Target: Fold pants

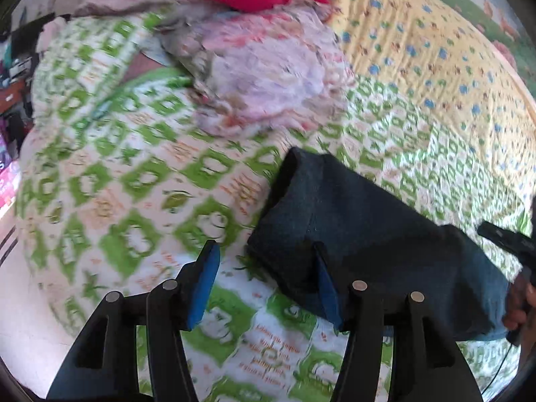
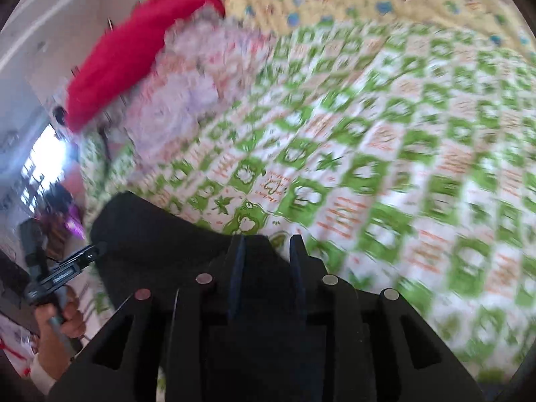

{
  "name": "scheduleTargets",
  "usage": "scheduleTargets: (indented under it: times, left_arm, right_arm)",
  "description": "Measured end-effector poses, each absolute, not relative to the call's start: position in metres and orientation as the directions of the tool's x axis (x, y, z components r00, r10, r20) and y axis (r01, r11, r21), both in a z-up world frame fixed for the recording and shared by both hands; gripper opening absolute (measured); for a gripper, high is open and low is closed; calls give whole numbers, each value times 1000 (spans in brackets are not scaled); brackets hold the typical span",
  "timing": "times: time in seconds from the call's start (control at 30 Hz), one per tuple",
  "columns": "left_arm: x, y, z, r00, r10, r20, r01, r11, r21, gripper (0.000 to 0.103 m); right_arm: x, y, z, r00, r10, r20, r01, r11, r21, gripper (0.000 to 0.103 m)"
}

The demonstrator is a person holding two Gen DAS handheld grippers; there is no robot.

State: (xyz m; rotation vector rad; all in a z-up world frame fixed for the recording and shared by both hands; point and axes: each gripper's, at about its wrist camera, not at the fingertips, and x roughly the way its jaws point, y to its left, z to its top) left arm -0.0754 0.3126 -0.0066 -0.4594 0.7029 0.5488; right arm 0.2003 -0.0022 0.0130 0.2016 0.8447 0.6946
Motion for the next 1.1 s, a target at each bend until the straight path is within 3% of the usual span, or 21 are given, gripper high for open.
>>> scheduleTargets:
  times: [0.13, 0.27, 0.33, 0.43, 1.1]
  left_arm:
    - [-85, 304, 12, 622, 379, -686, -648, 740, -179, 58]
    - [-87, 290, 37, 641, 419, -643, -651, 741, -165, 59]
    - [-85, 282, 47, 654, 425, -626, -645, 746, -167, 68]
    - [-73, 263, 57, 676, 405, -616, -605, 782, -151, 69]
    - [45, 92, 50, 708, 14, -706, -135, 984, -116, 71]
  right_arm:
    - [161, -48, 27, 530, 619, -579, -446, 785, 430, 44]
    - [129, -92, 27, 568, 599, -565, -391, 800, 455, 45]
    - [115, -111, 22, 581, 584, -567, -351, 808, 474, 46]
    - [94, -141, 11, 598, 565, -569, -280, 812, 512, 46]
    - [-1, -254, -11, 736, 373, -565, 35, 812, 582, 53]
